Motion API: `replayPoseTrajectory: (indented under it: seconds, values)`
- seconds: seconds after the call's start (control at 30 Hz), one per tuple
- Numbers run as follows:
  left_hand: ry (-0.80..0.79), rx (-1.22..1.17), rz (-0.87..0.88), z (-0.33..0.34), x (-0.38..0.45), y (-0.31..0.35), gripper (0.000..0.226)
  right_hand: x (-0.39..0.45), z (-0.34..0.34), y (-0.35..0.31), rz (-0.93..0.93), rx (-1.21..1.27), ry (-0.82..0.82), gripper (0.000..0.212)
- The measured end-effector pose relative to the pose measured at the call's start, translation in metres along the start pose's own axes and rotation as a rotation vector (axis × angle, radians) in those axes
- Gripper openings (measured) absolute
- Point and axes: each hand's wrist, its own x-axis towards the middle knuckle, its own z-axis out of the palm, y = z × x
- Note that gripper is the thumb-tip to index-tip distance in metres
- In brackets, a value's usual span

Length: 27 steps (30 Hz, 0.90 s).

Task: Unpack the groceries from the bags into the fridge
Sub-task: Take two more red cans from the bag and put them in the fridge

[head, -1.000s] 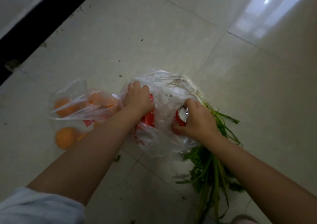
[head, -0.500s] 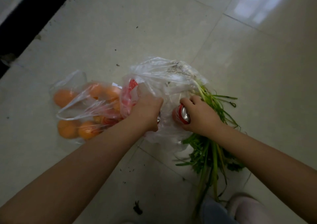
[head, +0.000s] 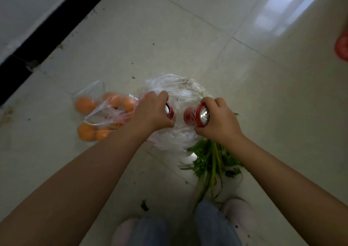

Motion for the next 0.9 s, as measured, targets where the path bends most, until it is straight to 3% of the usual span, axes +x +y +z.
replayPoseTrajectory:
  seconds: [0.27,0.43,0.53,0.7,0.9]
  values:
    - [0.007,-0.043,-0.052,-0.180,-0.132,0.067,0.070,-0.105,-0.185,-0.085,0.019,0.102,0.073,0.073]
    - [0.087,-0.078,-0.058,-0.308,-0.222,0.129,0.076,-0.181,-0.325,-0.142,-0.050,0.202,0.102,0.077]
    - [0.173,-0.086,-0.016,-0.379,-0.271,0.171,0.069,-0.229,-0.407,-0.170,-0.093,0.264,0.144,0.080]
    - [0.297,-0.078,0.073,-0.471,-0.347,0.240,0.060,-0.311,-0.516,-0.206,-0.196,0.303,0.312,0.083]
    - [0.437,-0.102,0.281,-0.523,-0.453,0.309,0.063,-0.432,-0.585,-0.210,-0.241,0.407,0.589,0.080]
